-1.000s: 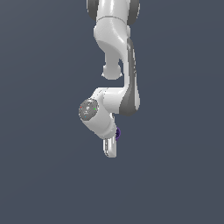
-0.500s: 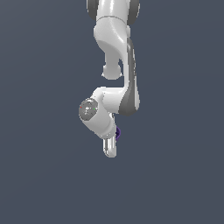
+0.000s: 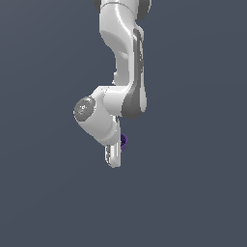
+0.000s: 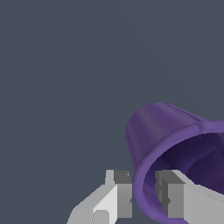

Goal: Pick up the object and move it to a goal position.

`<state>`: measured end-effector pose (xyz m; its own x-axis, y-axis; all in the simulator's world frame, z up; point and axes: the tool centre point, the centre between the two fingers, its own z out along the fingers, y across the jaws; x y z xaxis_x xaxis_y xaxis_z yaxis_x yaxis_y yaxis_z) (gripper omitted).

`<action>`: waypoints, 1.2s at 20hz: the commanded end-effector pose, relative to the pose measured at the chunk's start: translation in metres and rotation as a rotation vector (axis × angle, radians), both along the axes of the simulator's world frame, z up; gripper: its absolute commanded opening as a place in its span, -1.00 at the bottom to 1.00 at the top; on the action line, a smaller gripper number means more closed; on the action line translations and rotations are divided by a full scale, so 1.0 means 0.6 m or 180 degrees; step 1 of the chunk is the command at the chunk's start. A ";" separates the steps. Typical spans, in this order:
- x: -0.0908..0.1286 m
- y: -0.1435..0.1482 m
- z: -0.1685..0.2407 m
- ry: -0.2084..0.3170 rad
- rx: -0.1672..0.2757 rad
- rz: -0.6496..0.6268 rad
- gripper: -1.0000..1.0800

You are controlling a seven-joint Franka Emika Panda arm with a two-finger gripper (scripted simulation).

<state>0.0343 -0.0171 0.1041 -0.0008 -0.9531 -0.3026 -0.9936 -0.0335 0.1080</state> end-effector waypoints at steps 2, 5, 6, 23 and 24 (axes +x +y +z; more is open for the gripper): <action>-0.014 -0.037 0.044 -0.0008 0.0002 -0.0006 -1.00; -0.029 -0.076 0.089 -0.0007 0.0003 -0.0007 -1.00; -0.034 -0.089 0.104 -0.0007 0.0003 -0.0007 -1.00; -0.098 -0.274 0.322 -0.0004 -0.0004 -0.0004 -1.00; -0.099 -0.280 0.328 -0.0004 -0.0004 -0.0004 -1.00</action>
